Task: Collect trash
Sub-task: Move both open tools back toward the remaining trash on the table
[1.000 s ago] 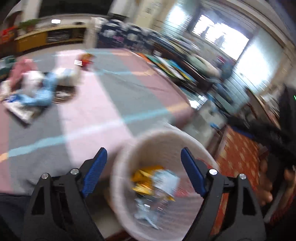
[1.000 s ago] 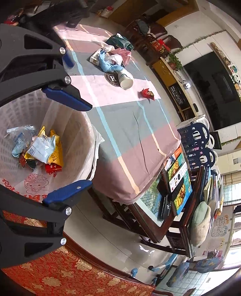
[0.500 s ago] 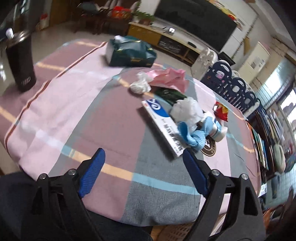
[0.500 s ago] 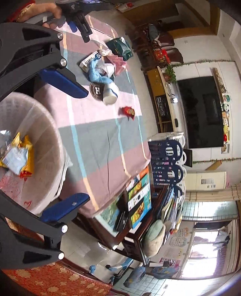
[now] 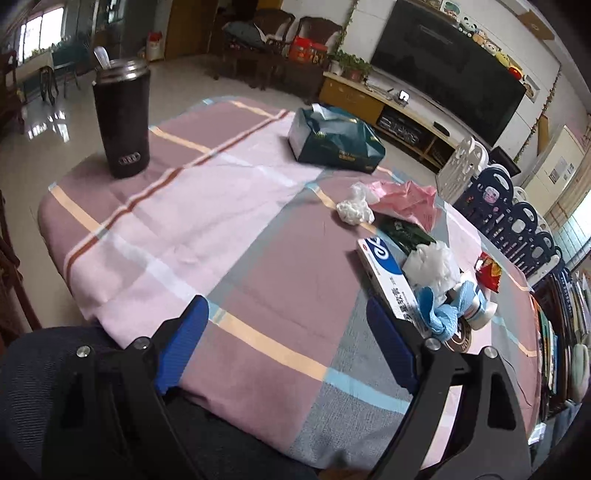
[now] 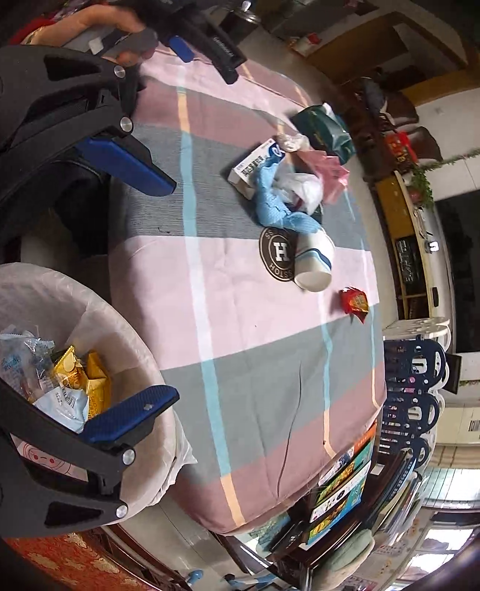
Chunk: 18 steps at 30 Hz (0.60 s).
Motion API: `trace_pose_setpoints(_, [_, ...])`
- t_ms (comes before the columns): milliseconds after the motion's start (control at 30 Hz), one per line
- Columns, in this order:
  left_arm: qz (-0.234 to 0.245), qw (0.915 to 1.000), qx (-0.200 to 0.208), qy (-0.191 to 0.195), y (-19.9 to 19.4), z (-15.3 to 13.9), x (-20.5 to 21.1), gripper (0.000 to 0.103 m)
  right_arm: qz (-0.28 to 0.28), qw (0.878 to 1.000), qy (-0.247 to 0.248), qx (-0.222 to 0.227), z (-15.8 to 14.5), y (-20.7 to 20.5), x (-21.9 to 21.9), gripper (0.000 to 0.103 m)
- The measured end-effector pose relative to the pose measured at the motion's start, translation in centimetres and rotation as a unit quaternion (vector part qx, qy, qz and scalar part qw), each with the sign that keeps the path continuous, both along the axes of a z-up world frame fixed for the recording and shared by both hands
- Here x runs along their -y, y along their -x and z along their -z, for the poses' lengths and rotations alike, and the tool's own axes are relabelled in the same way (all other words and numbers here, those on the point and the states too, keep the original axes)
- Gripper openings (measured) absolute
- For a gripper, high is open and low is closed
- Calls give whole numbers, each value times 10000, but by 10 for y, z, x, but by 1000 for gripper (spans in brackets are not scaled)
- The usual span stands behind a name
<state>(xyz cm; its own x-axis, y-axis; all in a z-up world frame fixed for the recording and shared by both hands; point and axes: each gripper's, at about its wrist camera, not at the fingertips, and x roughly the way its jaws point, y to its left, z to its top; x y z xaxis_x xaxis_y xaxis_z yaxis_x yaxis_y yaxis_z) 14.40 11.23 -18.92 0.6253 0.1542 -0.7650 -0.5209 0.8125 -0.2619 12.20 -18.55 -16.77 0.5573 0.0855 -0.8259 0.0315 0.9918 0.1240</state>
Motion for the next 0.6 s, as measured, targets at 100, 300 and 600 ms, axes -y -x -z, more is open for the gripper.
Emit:
trace_pose_setpoints(100, [165, 9997, -4, 198, -1, 3, 0, 87, -8, 10000, 10, -58, 6, -2, -2, 100])
trace_pose_setpoints(300, [148, 9996, 76, 210, 0, 2, 2, 87, 93, 9993, -207, -292, 19, -15, -4, 100])
trace_pose_setpoints(600, [257, 9993, -62, 259, -5, 6, 5, 87, 136, 9993, -164, -305, 27, -27, -13, 100])
